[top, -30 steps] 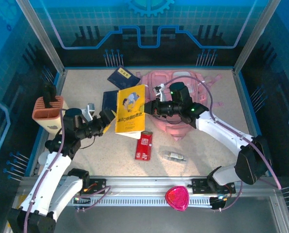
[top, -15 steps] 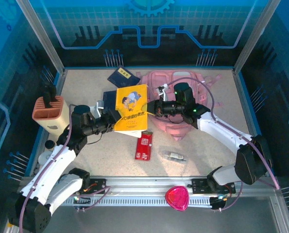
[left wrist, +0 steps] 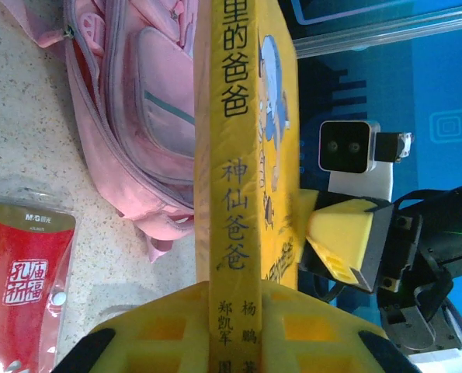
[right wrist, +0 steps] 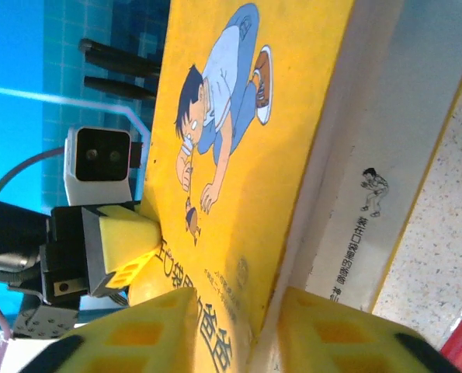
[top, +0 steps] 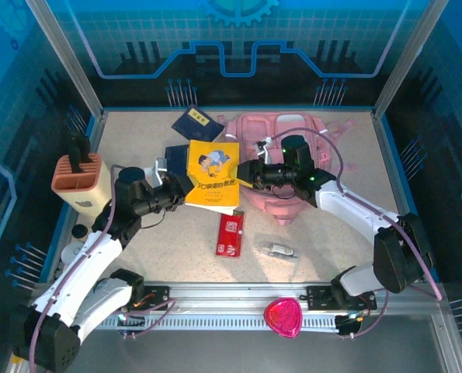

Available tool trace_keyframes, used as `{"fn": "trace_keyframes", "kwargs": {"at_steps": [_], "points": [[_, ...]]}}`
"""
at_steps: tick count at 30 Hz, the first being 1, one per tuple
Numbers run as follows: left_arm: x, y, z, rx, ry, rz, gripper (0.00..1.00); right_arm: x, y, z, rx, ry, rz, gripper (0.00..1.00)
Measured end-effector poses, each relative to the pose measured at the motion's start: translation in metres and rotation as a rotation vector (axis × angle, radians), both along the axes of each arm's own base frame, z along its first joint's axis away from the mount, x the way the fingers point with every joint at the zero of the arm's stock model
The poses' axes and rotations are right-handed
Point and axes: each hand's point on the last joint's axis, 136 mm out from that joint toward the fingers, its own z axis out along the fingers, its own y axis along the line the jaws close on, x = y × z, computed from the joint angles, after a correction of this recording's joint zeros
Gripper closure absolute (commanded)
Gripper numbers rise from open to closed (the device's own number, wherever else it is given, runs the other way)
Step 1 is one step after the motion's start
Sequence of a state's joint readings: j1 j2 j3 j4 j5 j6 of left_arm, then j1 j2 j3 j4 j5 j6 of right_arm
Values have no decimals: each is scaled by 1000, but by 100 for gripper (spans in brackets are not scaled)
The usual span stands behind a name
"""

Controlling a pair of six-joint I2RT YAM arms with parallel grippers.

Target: Pack the student bag

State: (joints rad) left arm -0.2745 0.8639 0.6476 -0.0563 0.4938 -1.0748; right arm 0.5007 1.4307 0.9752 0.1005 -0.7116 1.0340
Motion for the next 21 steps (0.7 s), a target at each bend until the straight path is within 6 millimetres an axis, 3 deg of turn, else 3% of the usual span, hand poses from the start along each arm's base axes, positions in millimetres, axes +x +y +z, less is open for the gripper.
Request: {"fn": "trace_keyframes", "kwargs": {"at_steps": [6,9,12,16,21], "points": [[3,-8,10,-16,-22,2,100,-10,-14,-11,3,32,-15,20],[6,-15,15,-17,-36,-5,100,-18,-18,-11,16,35,-12,7],[9,-28,28,-24,-67,-25,100,-23,-20,-17,28,57,-13,0],[11,-43,43,-46,-113,-44,100,-26,-20,-22,57,85,-13,0],[19,-57,49,-51,-131,-55,100,-27,-16,0,166,66,5,0]]}}
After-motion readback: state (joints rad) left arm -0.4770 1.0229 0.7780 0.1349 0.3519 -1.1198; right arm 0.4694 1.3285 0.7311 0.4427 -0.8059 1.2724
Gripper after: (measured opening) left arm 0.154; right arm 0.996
